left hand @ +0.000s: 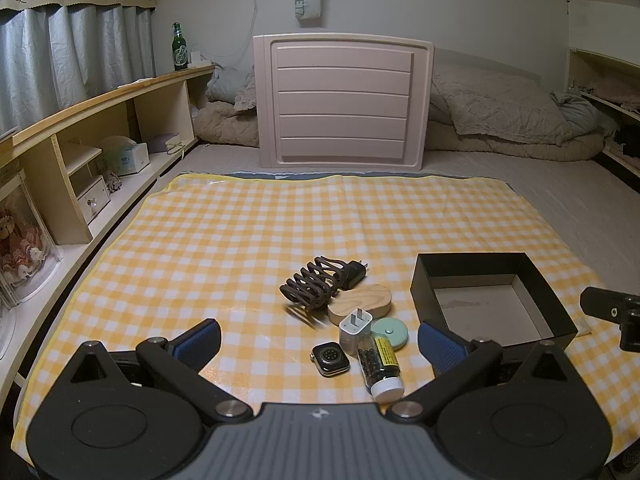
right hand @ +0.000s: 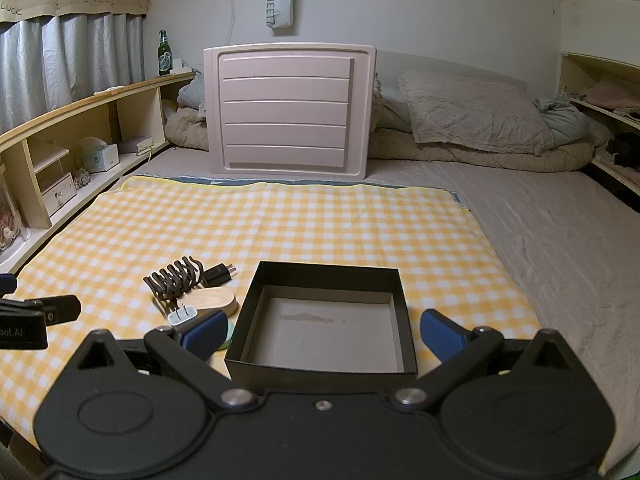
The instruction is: Organize rigid objects
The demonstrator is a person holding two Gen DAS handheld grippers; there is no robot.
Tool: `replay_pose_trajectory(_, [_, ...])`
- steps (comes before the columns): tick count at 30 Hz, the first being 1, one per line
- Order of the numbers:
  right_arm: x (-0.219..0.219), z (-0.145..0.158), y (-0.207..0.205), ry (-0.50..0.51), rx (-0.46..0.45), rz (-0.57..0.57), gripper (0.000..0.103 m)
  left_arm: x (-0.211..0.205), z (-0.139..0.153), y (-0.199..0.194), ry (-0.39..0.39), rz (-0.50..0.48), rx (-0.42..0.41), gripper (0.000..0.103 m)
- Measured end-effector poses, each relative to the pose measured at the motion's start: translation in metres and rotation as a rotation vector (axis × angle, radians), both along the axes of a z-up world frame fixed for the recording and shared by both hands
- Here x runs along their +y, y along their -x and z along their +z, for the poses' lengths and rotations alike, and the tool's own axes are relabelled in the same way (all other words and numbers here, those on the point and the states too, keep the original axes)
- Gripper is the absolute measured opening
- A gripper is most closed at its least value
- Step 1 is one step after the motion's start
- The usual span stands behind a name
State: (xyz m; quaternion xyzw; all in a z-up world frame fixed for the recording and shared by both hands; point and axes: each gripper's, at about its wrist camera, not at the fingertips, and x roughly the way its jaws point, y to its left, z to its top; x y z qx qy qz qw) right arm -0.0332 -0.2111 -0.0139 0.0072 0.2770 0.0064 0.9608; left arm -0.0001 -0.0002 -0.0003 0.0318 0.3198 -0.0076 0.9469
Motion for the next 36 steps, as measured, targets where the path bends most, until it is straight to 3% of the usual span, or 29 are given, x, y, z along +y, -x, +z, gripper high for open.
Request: replay_pose_trajectory(36, [-0.001,-0.0005,-0.0016,-0.011,0.005,-0.006,0.103,-0.0001,-0.0002,-0.0001,0.002,0.001,0.0,0.103])
